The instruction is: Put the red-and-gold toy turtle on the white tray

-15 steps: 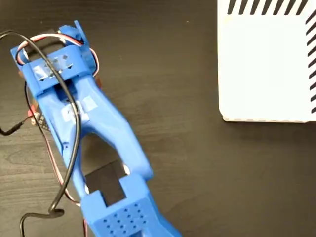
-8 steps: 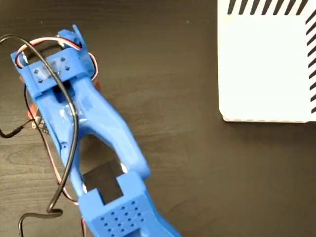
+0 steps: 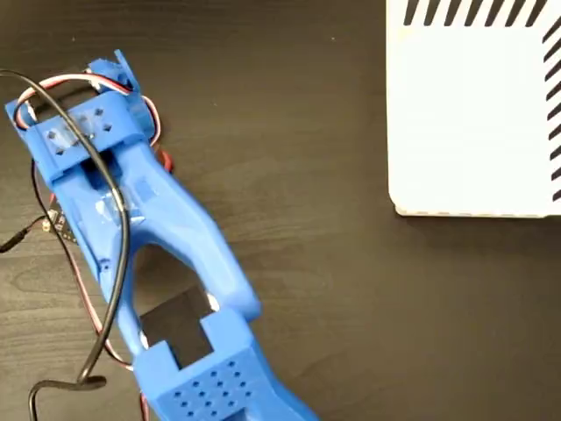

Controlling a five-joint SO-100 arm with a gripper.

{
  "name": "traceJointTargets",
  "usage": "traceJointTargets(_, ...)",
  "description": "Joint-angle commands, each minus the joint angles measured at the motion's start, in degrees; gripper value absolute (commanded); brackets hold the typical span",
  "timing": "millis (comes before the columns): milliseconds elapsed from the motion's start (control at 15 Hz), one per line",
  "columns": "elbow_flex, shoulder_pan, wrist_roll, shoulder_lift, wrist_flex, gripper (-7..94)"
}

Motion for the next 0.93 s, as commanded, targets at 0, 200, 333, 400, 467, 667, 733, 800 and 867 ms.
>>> traceJointTargets(0, -1.32, -0.09, 0.09, 2.37, 0.7, 8)
traceJointTargets(200, -4.22, 0.0, 2.02, 4.13, 3.69, 1)
traceJointTargets(333, -4.92, -0.09, 5.71, 8.61, 4.31, 0)
traceJointTargets(400, -5.36, -0.35, 8.53, 11.43, 4.04, 0)
traceJointTargets(467, -5.36, -0.35, 11.07, 15.03, 3.87, 0)
traceJointTargets(667, -2.99, -1.58, 19.78, 28.3, 1.93, 0)
traceJointTargets(733, -2.02, -2.37, 21.88, 32.34, 2.2, 0)
traceJointTargets(800, -1.23, -3.08, 23.82, 35.16, 2.11, 0)
traceJointTargets(867, 0.0, -3.25, 25.49, 37.27, 1.14, 0)
